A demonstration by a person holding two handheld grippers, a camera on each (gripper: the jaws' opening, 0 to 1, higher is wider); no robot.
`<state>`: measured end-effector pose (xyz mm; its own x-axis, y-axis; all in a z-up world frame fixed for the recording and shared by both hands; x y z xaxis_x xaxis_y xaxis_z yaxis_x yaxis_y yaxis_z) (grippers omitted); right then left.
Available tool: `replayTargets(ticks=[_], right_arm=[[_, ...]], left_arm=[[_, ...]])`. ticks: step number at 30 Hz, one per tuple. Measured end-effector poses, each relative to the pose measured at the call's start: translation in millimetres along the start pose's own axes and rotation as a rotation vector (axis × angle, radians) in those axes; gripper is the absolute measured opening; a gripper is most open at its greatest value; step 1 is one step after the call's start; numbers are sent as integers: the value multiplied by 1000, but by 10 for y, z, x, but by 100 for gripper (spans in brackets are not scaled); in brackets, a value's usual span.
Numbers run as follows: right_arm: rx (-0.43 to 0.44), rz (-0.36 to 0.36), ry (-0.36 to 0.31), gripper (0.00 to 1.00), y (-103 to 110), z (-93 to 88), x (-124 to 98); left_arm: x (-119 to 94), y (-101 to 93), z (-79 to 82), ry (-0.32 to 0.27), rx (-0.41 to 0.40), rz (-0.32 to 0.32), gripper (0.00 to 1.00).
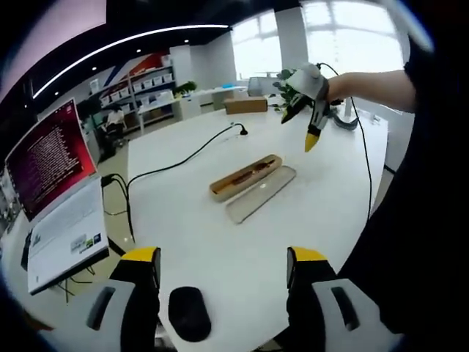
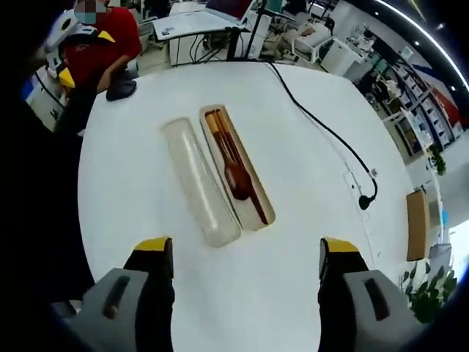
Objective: Arrange the utensils inside the cutlery case until each visible utensil rests in its matching compartment.
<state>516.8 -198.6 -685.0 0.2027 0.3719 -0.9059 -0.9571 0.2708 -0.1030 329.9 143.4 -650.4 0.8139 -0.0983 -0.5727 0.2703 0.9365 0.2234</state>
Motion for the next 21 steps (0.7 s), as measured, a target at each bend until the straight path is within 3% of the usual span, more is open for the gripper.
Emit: replayTargets(ticks=[3,7,9,11,16,21], right_arm=[[28,-2,-14,82,59,-89,-58],[45,-59,-33,77,41,-180,-184],[87,-41,-108,82,117,-141,-245],[128,-49,-129,81,140,-153,-307],[142,-71,-148,81,277,-225,-422],[170,-69,-170,82,428,-300,-465]], left_arm=[[29,-2,30,-3,9,-10,73],[75,-14,43,-3,31,-26,74],[113,-13,25,4,33,-30,74],[144,3,-1,30,33,-24,74],[183,-7,103,11,53,-38,74],[249,96,76,1,66,-47,75]])
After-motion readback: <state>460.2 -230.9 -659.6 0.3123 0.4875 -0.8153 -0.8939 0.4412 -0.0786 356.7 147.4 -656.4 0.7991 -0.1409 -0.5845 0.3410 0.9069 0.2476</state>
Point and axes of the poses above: the point that each gripper's makers call its tool centre point, and the gripper's own axes: x roughly forward along the fingers, y roughly to its left, z roughly out of its top, the point moved 3 cm from there along -x, roughly backward along the fingers, and after that the axes turned 8 degrees about z, right-handed, at the moved point
